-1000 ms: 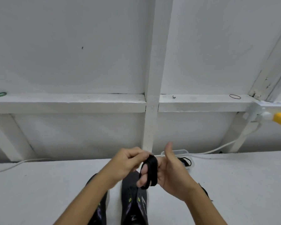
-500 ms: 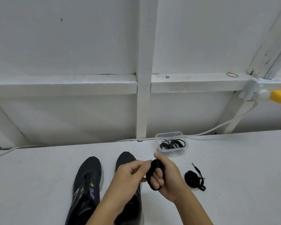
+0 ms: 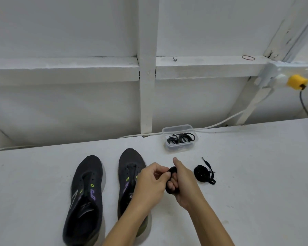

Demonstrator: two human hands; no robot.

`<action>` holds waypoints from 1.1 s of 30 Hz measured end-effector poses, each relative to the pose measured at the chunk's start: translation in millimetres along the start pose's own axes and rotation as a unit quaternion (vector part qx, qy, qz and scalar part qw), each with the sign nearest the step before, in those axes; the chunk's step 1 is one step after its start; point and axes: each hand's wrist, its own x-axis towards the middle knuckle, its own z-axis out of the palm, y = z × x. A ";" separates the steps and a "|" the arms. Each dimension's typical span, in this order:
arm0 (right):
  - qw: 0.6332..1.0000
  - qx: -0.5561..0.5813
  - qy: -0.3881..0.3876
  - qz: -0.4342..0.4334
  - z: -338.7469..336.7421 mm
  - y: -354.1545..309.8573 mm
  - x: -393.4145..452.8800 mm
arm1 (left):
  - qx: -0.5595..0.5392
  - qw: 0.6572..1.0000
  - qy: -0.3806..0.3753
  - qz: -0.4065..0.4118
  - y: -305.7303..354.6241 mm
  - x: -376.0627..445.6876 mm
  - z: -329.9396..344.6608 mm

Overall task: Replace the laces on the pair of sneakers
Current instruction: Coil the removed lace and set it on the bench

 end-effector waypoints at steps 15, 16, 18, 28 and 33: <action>0.996 0.049 -0.039 0.066 -28.1 -2.7 15.8 | -0.012 0.997 -0.054 -0.059 -1.9 12.5 6.2; 0.997 0.036 -0.033 0.060 -27.7 -2.4 16.7 | -0.015 0.997 -0.051 -0.060 -3.4 13.3 6.4; 0.999 0.005 -0.020 0.045 -28.8 -2.3 18.5 | -0.024 0.995 -0.068 -0.072 -5.7 16.9 7.8; 0.981 -0.150 0.122 -0.018 -31.3 -7.9 33.1 | -0.001 0.982 -0.131 -0.138 -3.8 56.1 29.7; 0.961 -0.162 0.217 -0.063 -29.9 -9.7 44.0 | -0.005 0.983 -0.106 -0.151 -2.5 70.8 51.2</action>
